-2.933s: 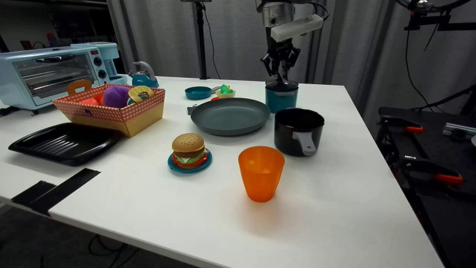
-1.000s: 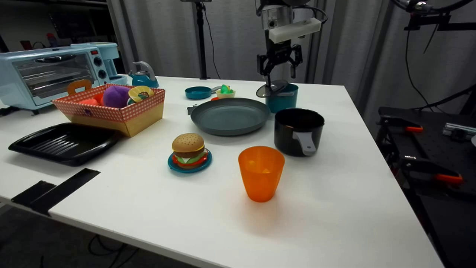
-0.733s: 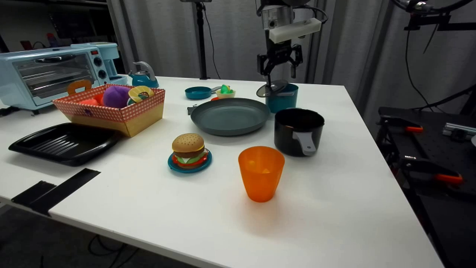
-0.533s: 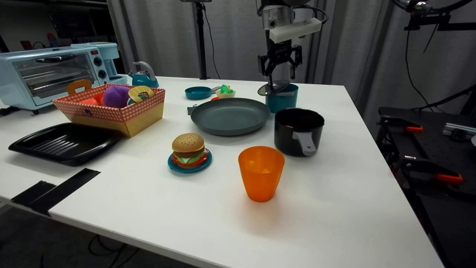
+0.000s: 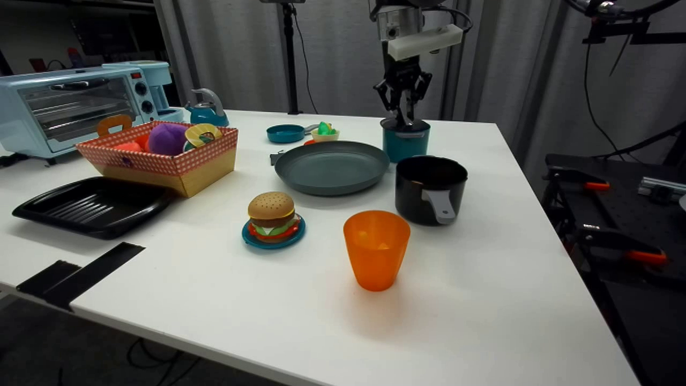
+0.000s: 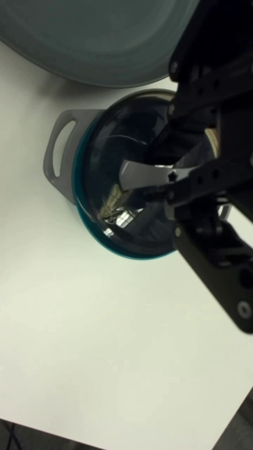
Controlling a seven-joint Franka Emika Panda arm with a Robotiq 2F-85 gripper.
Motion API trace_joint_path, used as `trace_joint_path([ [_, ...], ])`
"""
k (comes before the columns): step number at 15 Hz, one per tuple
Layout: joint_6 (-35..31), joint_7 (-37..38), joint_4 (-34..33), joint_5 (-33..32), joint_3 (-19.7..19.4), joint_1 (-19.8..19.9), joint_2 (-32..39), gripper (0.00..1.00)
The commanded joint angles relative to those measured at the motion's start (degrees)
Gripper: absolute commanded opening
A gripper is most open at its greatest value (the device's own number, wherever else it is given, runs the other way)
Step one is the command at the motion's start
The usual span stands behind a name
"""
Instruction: Move the black lid to the blue pot then move it back to the black pot
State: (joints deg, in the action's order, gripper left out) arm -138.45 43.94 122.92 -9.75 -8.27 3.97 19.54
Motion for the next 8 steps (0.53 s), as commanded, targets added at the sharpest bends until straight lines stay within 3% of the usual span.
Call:
trace_joint_path([
  [1,-0.91,-2.12,0.10,1.60,-0.95,-0.58,0.05,0.00],
  [8,-0.31,-1.59,0.49,0.43,-1.65,-1.09,-1.26,0.04],
])
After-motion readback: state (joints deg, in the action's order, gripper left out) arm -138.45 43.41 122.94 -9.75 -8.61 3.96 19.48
